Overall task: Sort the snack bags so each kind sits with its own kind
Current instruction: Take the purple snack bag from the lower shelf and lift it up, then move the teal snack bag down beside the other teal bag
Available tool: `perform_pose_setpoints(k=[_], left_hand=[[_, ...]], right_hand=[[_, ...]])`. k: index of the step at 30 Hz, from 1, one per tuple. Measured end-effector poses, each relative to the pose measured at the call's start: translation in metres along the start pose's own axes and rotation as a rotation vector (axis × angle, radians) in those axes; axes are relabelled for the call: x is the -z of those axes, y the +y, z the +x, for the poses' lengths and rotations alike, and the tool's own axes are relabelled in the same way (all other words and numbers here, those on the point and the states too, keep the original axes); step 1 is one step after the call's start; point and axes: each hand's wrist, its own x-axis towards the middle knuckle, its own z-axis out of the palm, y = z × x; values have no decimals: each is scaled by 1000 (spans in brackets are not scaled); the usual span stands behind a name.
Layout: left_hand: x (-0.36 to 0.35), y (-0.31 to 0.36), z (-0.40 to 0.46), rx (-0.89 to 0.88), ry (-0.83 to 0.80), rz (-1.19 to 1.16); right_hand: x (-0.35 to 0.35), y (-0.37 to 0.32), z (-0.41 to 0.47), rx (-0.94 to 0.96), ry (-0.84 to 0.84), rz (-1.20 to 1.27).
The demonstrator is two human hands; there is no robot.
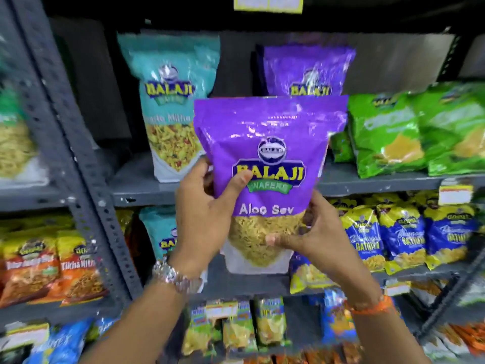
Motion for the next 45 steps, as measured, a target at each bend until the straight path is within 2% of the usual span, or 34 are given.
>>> perform_pose_setpoints(k=[5,10,17,21,26,30,32,34,37,42,45], left_hand=[[-4,27,75,-104,-3,132],[-12,22,132,-53,24,222],[-22,3,161,-26,83,394],[-23,-3,166,-3,104,411],[-11,-1,153,23,86,292],[22,-5,139,-48,260,270],[41,-11,135,-106,386,304],[59,-18,136,-128,444,347],[76,-26,151,13,379,378],[88,-23,184,294,155,175],[90,-25,190,315,15,143]], right_hand=[[-7,-33,61,108,77,-5],[-22,-35,116,143,165,-30],[-33,-12,156,105,216,-54],[-38,-8,162,94,252,-125],[-38,-11,156,184,329,-329],[-40,-13,146,208,373,-500],[-41,-17,139,240,398,-549],[-45,-21,129,293,463,-577],[-65,-27,108,417,514,-569],[-118,-20,86,490,318,-512],[-138,-12,90,429,231,-473]])
